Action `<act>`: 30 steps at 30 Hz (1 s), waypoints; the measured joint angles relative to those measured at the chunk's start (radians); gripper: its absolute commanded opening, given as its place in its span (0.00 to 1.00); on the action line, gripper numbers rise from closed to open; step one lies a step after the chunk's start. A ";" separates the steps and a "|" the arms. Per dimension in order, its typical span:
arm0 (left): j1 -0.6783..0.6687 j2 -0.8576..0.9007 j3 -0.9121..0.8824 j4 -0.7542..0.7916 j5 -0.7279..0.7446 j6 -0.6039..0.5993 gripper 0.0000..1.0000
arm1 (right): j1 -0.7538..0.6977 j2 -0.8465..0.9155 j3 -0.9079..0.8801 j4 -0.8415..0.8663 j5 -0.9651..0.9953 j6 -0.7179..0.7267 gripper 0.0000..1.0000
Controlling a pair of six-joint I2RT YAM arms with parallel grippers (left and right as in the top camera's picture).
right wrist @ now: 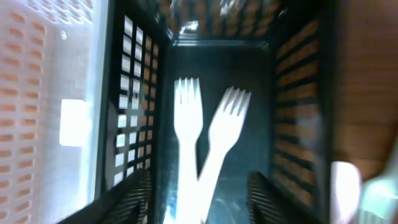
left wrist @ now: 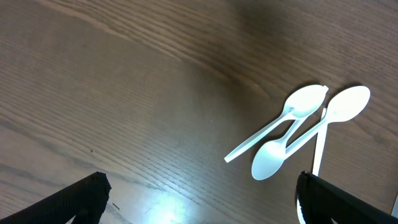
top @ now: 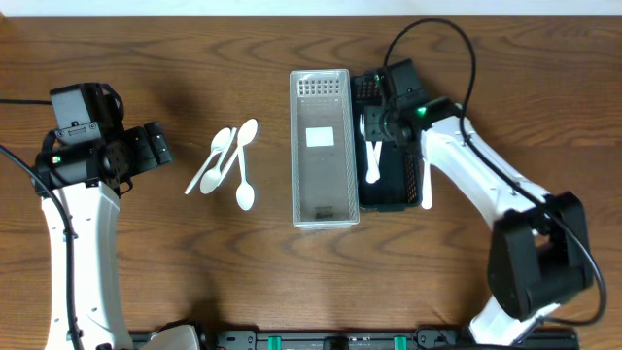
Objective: Pack container
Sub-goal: 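Lower the fork into the dark basket and open the right gripper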
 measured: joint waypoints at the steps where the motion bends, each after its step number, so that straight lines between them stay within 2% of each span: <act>1: 0.000 0.000 0.000 0.000 0.000 0.000 0.98 | -0.011 -0.023 0.006 -0.013 0.009 -0.005 0.61; 4: 0.000 0.000 0.000 0.000 0.000 0.000 0.98 | -0.082 -0.100 0.023 -0.041 0.029 -0.018 0.67; 7: 0.000 0.000 0.000 0.000 0.000 0.000 0.98 | -0.193 -0.150 0.042 -0.097 0.039 -0.029 0.68; 13: 0.000 0.000 0.000 0.000 0.000 0.000 0.98 | -0.356 -0.108 0.043 -0.204 0.014 -0.063 0.68; 21: 0.000 0.000 0.000 0.000 0.000 0.000 0.98 | -0.362 0.054 0.043 -0.249 -0.016 -0.086 0.68; 30: 0.000 0.000 0.000 0.000 0.000 0.000 0.98 | -0.363 0.173 0.041 -0.087 -0.010 -0.099 0.62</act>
